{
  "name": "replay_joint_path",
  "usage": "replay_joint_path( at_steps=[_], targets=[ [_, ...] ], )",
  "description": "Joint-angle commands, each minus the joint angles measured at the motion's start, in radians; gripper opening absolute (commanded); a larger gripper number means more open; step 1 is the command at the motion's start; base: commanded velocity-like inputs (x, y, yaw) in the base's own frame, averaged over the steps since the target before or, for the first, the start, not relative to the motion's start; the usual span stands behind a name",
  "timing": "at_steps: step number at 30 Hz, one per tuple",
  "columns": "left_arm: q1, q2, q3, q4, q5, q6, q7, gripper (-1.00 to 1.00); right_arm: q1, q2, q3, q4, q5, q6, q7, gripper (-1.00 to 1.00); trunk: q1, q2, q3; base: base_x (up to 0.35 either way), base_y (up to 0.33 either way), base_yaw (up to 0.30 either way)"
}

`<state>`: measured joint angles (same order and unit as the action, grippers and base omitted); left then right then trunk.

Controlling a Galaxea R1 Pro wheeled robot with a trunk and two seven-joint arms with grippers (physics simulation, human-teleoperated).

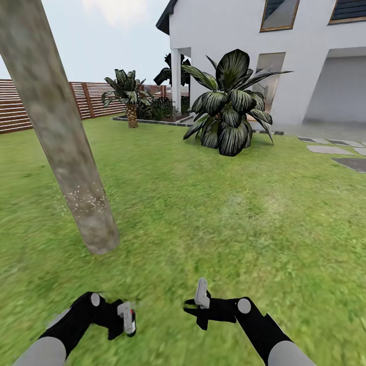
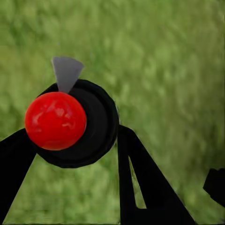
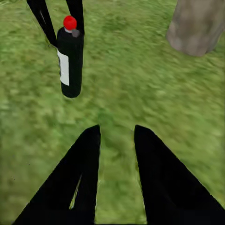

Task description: In the garden, pick up the pesticide atomizer on the floor and spray pesticide onto both trees until each tree trunk is fully covered.

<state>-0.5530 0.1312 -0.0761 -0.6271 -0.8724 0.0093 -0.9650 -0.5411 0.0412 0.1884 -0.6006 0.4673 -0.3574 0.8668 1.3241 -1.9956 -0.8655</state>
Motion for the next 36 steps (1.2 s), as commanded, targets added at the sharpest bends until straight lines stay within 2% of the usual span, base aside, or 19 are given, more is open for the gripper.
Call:
replay_joint_path(
  at_steps=[1, 4, 7, 8, 10, 12, 15, 16, 17, 18, 19, 20, 22, 24, 25, 31, 33, 34, 36],
  targets=[
    [0.000, 0.028, -0.001, -0.002, 0.004, -0.002, -0.002, -1.00, 0.000, 0.000, -0.002, -0.001, 0.008, -0.005, 0.000, 1.00, 0.000, 0.000, -0.001, 0.000, 0.000, 0.000],
    [0.001, 0.083, 0.013, -0.003, 0.012, -0.016, 0.000, -1.00, 0.000, -0.001, -0.002, 0.004, 0.009, -0.005, -0.001, 1.00, 0.000, 0.000, -0.001, 0.000, 0.000, 0.000],
    [0.002, 0.093, 0.055, -0.003, 0.018, -0.016, 0.031, -1.00, 0.001, -0.011, -0.003, 0.014, 0.010, -0.006, -0.025, 1.00, 0.000, 0.000, -0.001, 0.000, 0.000, 0.000],
    [0.011, 0.093, 0.061, -0.003, 0.019, -0.015, 0.082, -1.00, 0.003, -0.027, -0.003, 0.035, 0.009, -0.008, -0.063, 1.00, 0.000, 0.000, -0.001, 0.000, 0.000, 0.000],
    [0.050, 0.091, 0.093, 0.000, 0.031, -0.012, 0.267, -1.00, 0.005, -0.073, -0.007, 0.166, 0.004, -0.010, -0.240, 1.00, 0.000, 0.000, -0.001, 0.000, 0.000, 0.000],
    [0.074, 0.082, 0.132, 0.035, 0.059, -0.013, 0.373, -1.00, 0.006, -0.084, -0.009, 0.269, 0.001, -0.011, -0.383, 1.00, 0.000, 0.000, -0.001, 0.000, 0.000, 0.000],
    [0.092, 0.059, 0.210, 0.193, 0.207, -0.028, 0.557, -1.00, 0.006, -0.088, -0.010, 0.488, -0.014, -0.012, -0.750, 1.00, 0.000, 0.000, -0.001, 0.000, 0.000, 0.000],
    [0.094, 0.055, 0.220, 0.218, 0.250, -0.041, 0.593, -1.00, 0.006, -0.087, -0.010, 0.518, -0.028, -0.012, -0.822, 1.00, 0.000, 0.000, -0.001, 0.000, 0.000, 0.000],
    [0.095, 0.048, 0.230, 0.251, 0.316, -0.070, 0.646, -1.00, 0.007, -0.085, -0.011, 0.544, -0.065, -0.012, -0.913, 1.00, 0.000, 0.000, -0.001, 0.000, 0.000, 0.000],
    [0.095, 0.043, 0.235, 0.273, 0.363, -0.092, 0.681, -1.00, 0.008, -0.083, -0.011, 0.553, -0.104, -0.012, -0.959, 1.00, 0.000, 0.000, -0.001, 0.000, 0.000, 0.000],
    [0.096, 0.040, 0.238, 0.303, 0.419, -0.115, 0.720, -1.00, 0.008, -0.084, -0.012, 0.559, -0.162, -0.012, -0.993, 1.00, 0.000, 0.000, -0.001, 0.000, 0.000, 0.000],
    [0.097, 0.038, 0.241, 0.348, 0.502, -0.144, 0.772, -1.00, 0.009, -0.086, -0.012, 0.565, -0.257, -0.012, -1.024, 1.00, 0.000, 0.000, -0.001, 0.000, 0.000, 0.000],
    [0.098, 0.038, 0.242, 0.427, 0.654, -0.186, 0.846, -1.00, 0.011, -0.094, -0.011, 0.571, -0.450, -0.012, -1.045, 1.00, 0.000, 0.000, -0.001, 0.000, 0.000, 0.000],
    [0.101, 0.043, 0.241, 0.469, 0.735, -0.200, 0.872, -1.00, 0.027, -0.103, -0.010, 0.573, -0.534, -0.014, -1.049, 1.00, 0.000, 0.000, -0.001, 0.000, 0.000, 0.000],
    [0.111, 0.040, 0.240, 0.487, 0.755, -0.204, 0.879, -1.00, 0.038, -0.106, -0.009, 0.573, -0.555, -0.016, -1.049, 1.00, 0.000, 0.000, -0.001, 0.000, 0.000, 0.000],
    [0.142, 0.031, 0.237, 0.508, 0.780, -0.210, 0.881, -1.00, 0.080, -0.099, -0.006, 0.571, -0.580, -0.037, -1.047, 1.00, 0.000, 0.000, -0.001, 0.000, 0.000, 0.000],
    [0.143, 0.032, 0.234, 0.508, 0.775, -0.211, 0.878, -1.00, 0.082, -0.077, -0.006, 0.570, -0.582, -0.041, -1.046, 1.00, 0.000, 0.000, -0.001, 0.000, 0.000, 0.000],
    [0.145, 0.035, 0.231, 0.508, 0.773, -0.213, 0.877, -1.00, 0.082, -0.052, -0.008, 0.571, -0.582, -0.045, -1.047, 1.00, 0.000, 0.000, -0.001, 0.000, 0.000, 0.000],
    [0.146, 0.038, 0.231, 0.510, 0.772, -0.240, 0.876, -1.00, 0.082, -0.048, -0.009, 0.570, -0.581, -0.047, -1.048, 1.00, 0.000, 0.000, -0.001, 0.000, 0.000, 0.000]
  ],
)
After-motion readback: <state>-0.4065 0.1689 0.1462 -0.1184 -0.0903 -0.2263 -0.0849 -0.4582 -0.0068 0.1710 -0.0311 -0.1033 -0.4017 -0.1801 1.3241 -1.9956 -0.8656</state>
